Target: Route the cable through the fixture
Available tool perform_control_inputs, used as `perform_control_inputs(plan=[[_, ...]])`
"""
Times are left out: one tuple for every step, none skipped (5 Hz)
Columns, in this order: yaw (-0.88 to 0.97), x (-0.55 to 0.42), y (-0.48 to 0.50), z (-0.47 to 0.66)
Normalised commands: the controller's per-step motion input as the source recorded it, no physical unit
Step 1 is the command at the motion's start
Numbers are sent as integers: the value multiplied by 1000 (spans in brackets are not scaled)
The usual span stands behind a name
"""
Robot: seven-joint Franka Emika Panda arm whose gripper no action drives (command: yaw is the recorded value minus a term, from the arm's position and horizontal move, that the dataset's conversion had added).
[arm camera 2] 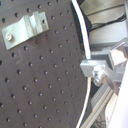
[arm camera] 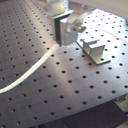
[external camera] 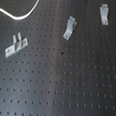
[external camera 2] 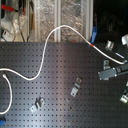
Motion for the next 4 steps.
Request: perform_control_inputs(plan=[[0,-5,13,0],[0,14,-37,-1],[14,-396,213,154],[523,-563,232,97]])
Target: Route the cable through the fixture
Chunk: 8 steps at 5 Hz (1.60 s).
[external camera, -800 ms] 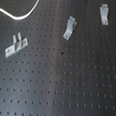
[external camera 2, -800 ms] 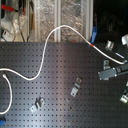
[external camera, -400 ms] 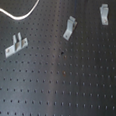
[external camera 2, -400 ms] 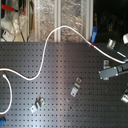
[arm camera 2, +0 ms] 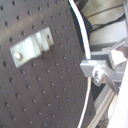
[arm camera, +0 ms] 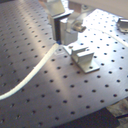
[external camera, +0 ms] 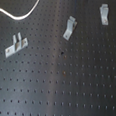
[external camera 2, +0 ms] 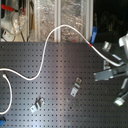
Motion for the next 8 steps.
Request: perform_control_inputs(plan=[[626,-496,176,101],[686,-365,207,256],[554,-15,175,487],[523,149,50,419],[440,81,3,419],[211,2,3,254],[71,-122,42,289],[0,-70,32,415]])
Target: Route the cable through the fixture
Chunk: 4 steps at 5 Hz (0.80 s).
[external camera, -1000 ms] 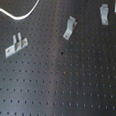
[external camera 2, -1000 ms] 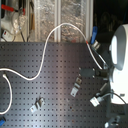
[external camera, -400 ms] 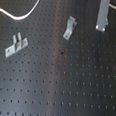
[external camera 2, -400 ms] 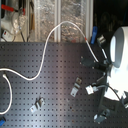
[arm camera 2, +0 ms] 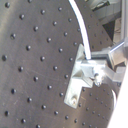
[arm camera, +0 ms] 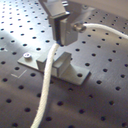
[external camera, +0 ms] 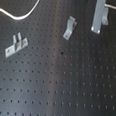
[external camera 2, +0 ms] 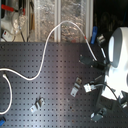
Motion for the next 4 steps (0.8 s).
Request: perform_control_inputs(plan=[[0,-60,34,426],[0,-53,33,409],[-6,-275,104,200],[-57,-438,177,119]])
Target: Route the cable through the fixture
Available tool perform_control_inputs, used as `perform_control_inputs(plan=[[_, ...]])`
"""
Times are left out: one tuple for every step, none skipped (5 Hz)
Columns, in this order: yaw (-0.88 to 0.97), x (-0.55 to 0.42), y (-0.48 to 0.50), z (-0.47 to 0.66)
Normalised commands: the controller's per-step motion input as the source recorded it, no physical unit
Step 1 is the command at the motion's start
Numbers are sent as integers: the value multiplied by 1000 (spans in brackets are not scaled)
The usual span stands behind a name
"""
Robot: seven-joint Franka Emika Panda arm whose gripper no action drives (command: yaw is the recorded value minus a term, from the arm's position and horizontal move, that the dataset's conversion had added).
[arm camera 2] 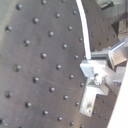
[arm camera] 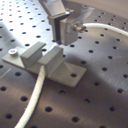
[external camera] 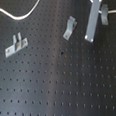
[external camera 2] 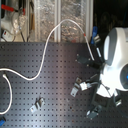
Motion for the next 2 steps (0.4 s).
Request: perform_control_inputs(plan=[[-57,-543,186,147],[0,-234,75,39]])
